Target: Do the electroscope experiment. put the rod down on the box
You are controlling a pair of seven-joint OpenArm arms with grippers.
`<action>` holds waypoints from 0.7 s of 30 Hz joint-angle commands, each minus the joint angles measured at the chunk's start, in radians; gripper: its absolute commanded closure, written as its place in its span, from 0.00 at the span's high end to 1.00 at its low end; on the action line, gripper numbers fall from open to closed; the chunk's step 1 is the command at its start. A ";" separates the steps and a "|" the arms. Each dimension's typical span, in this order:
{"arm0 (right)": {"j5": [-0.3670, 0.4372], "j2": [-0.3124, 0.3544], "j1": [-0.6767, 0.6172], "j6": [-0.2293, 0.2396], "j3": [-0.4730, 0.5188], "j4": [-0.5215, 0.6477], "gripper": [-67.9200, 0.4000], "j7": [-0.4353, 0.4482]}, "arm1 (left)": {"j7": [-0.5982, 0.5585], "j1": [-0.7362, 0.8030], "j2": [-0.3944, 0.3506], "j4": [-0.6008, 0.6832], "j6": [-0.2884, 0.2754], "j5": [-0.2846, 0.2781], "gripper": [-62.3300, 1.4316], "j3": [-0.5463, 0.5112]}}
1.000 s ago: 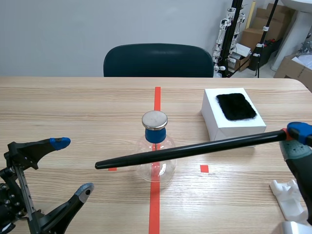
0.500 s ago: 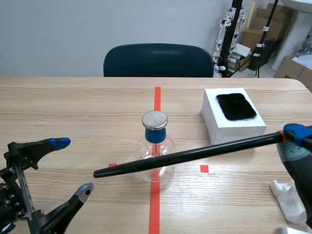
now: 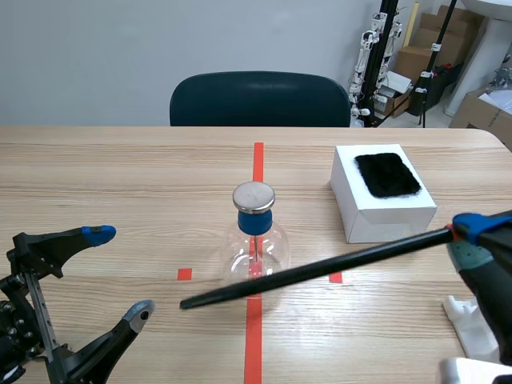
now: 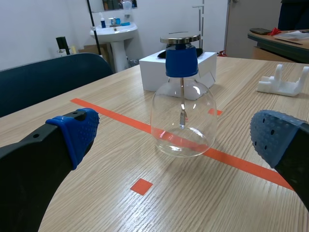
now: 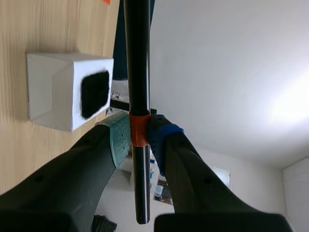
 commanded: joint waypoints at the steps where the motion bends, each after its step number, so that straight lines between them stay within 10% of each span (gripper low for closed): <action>1: 0.010 0.023 0.039 0.046 0.008 0.013 0.02 -0.030 | -0.018 0.002 -0.003 0.011 0.002 -0.011 1.00 -0.008; 21: 0.395 0.143 0.289 0.953 0.006 0.014 0.02 -0.322 | -0.018 0.002 -0.003 0.011 0.002 -0.011 1.00 -0.008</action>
